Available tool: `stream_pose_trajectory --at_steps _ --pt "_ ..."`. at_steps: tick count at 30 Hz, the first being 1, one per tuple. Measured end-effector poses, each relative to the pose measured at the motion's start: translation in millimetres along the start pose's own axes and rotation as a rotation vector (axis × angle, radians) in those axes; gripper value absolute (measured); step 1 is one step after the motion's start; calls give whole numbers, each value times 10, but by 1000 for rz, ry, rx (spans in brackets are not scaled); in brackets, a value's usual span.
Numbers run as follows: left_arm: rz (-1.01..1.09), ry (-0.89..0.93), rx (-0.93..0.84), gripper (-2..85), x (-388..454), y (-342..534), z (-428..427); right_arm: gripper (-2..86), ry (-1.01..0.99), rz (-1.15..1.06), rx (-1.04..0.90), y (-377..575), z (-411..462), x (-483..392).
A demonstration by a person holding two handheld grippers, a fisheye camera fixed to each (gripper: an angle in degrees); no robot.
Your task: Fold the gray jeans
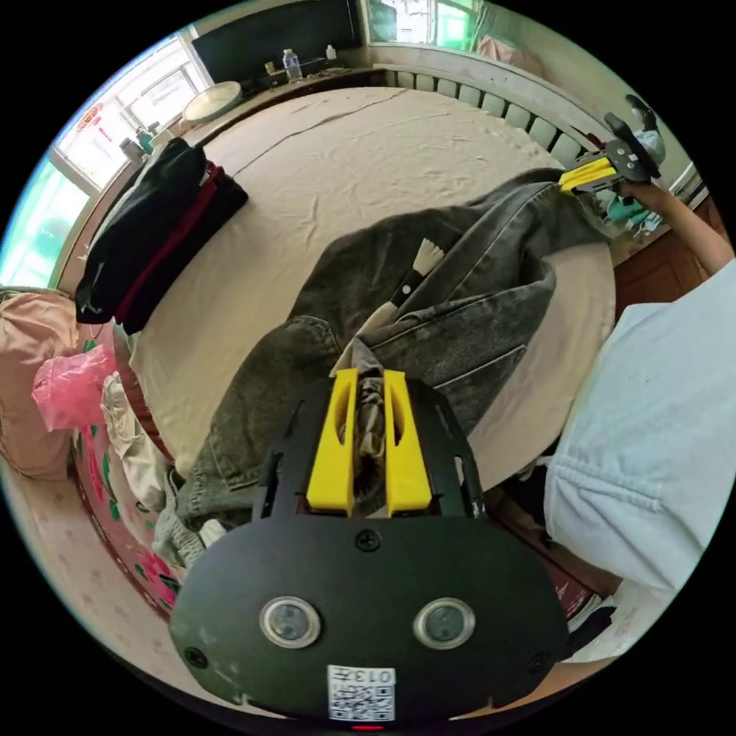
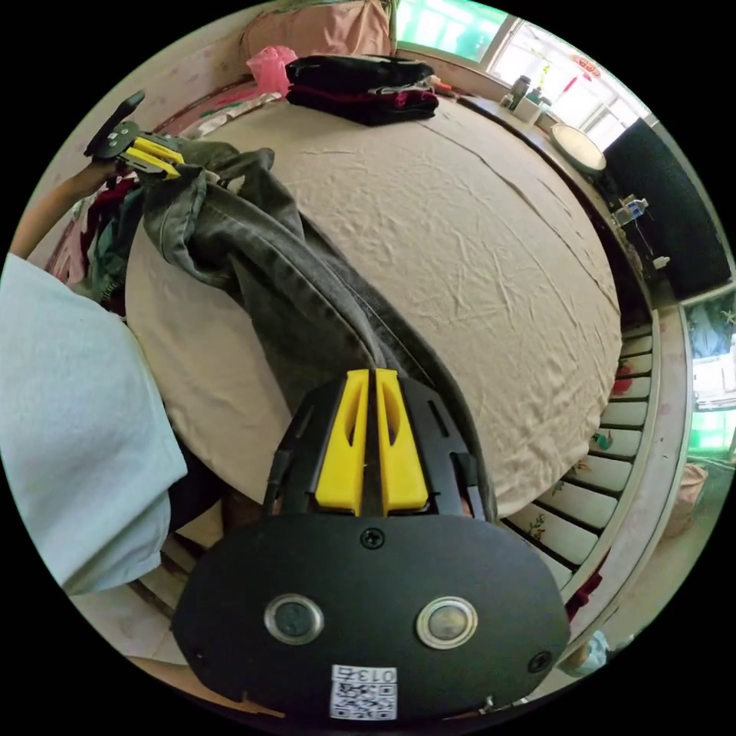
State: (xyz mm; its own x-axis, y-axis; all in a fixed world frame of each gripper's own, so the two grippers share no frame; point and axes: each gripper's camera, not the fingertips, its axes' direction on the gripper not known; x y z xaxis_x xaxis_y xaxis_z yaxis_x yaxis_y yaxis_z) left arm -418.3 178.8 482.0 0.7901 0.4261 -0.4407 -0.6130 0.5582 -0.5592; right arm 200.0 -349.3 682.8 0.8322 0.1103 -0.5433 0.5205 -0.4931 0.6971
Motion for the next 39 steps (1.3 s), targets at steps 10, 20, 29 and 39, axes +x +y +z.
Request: stream_pose_trajectory --at_steps 10,20,29,39 --pt "123 452 -73 52 -149 1115 -399 11 21 1 59 821 -604 -486" --pt "-188 558 321 97 -1034 1449 -685 12 152 125 118 711 -767 -405" --pt "-994 508 260 159 -1967 2090 237 11 237 184 234 682 -1112 -172" --pt "-777 683 471 22 -2337 1682 -473 10 598 168 277 843 -1584 81"
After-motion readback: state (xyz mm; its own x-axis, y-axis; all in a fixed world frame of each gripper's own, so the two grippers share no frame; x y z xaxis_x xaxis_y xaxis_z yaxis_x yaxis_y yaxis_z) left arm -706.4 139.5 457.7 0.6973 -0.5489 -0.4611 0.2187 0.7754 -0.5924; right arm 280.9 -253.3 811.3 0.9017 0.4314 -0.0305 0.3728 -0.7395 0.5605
